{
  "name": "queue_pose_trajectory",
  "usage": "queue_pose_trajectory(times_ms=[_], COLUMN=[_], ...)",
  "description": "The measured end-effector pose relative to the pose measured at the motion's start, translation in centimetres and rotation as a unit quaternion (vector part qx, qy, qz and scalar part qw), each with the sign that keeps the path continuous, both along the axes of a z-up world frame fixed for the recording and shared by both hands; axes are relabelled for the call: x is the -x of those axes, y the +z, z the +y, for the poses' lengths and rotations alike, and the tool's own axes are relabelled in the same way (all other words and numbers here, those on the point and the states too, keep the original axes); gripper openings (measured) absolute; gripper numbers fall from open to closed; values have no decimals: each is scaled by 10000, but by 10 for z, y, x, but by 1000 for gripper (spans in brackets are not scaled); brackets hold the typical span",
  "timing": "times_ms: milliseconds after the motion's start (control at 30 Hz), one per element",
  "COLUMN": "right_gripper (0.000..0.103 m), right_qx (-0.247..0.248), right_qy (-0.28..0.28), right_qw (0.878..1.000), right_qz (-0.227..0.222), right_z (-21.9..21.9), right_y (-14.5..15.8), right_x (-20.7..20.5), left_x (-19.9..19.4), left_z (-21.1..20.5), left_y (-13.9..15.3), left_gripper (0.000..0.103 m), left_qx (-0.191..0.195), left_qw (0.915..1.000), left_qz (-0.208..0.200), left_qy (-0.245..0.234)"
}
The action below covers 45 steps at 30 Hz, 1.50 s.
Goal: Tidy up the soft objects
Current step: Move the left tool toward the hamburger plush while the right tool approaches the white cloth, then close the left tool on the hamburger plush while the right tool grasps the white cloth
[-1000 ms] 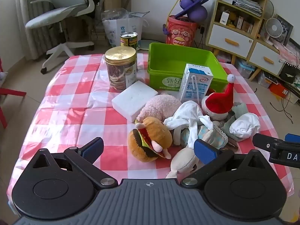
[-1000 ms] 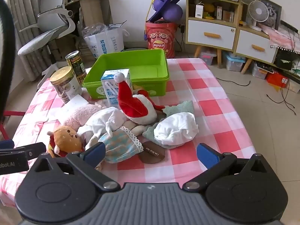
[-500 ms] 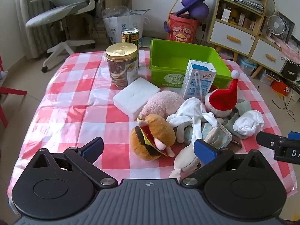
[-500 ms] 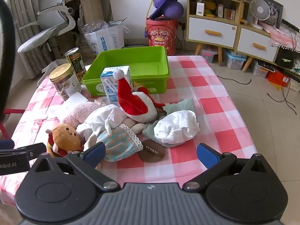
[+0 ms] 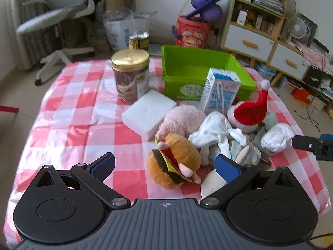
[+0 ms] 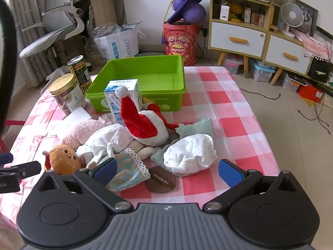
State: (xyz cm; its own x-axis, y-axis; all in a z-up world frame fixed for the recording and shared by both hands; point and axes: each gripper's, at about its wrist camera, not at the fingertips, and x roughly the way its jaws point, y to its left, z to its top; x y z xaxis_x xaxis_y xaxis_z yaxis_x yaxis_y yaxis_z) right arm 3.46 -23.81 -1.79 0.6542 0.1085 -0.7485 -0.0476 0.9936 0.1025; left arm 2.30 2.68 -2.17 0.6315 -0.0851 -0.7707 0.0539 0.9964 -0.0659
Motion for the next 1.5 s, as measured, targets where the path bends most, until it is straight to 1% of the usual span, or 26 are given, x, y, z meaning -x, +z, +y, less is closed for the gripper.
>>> queue_pose_trajectory(times_ms=[133, 233, 367, 500, 600, 667, 767, 833, 900, 967, 1033, 1100, 1133, 1200, 1267, 1333, 1400, 1433, 1500], right_gripper=[82, 82, 82, 82, 82, 79, 72, 58, 49, 46, 41, 38, 33, 25, 21, 12, 6, 3, 1], right_qx=[-100, -259, -398, -609, -889, -1063, -1348, -1575, -1779, -1901, -1856, -1797, -1791, -1751, -1670, -1692, -1737, -1734, -1730], right_qy=[12, -45, -274, -461, -599, -725, -929, -1071, -1168, -1232, -1241, -1221, -1191, -1138, -1178, -1215, -1230, -1229, -1237], right_qw=[9998, 9991, 9980, 9954, 9918, 9888, 9832, 9779, 9729, 9699, 9710, 9727, 9733, 9746, 9748, 9736, 9732, 9736, 9739], right_qz=[197, 330, 407, 576, 701, 761, 804, 861, 905, 895, 859, 814, 804, 813, 895, 936, 873, 835, 793], right_z=[-8, -17, -32, -44, -50, -54, -60, -63, -64, -63, -59, -55, -54, -51, -49, -49, -49, -49, -48], right_y=[-8, -13, -20, -31, -42, -48, -55, -60, -62, -62, -61, -60, -61, -65, -71, -73, -71, -69, -65], right_x=[-9, -16, -27, -38, -44, -48, -52, -54, -56, -57, -57, -58, -58, -60, -62, -63, -62, -61, -58], left_x=[-8, -14, -19, -22, -26, -29, -34, -37, -38, -38, -39, -38, -38, -39, -39, -38, -37, -36, -34], left_z=[6, 14, 25, 29, 32, 33, 32, 33, 33, 33, 34, 36, 37, 38, 40, 41, 42, 42, 44], left_y=[-9, -15, -24, -30, -34, -37, -43, -46, -48, -47, -46, -46, -46, -46, -47, -47, -45, -44, -40], left_gripper=[98, 98, 98, 97, 96, 94, 87, 81, 78, 75, 67, 62, 59, 55, 53, 49, 45, 40, 38], left_qx=[152, 256, 634, 943, 1232, 1378, 1648, 1818, 1923, 1930, 1916, 1932, 1930, 1886, 1910, 1952, 1971, 1971, 2002], left_qw=[9993, 9984, 9948, 9913, 9880, 9860, 9816, 9784, 9763, 9763, 9766, 9762, 9761, 9766, 9759, 9748, 9744, 9746, 9745], left_qz=[297, 497, 792, 905, 900, 897, 917, 922, 922, 883, 853, 833, 834, 849, 854, 871, 876, 865, 822], left_qy=[-153, -48, 99, 156, 244, 290, 313, 331, 374, 419, 465, 523, 549, 585, 618, 642, 627, 616, 598])
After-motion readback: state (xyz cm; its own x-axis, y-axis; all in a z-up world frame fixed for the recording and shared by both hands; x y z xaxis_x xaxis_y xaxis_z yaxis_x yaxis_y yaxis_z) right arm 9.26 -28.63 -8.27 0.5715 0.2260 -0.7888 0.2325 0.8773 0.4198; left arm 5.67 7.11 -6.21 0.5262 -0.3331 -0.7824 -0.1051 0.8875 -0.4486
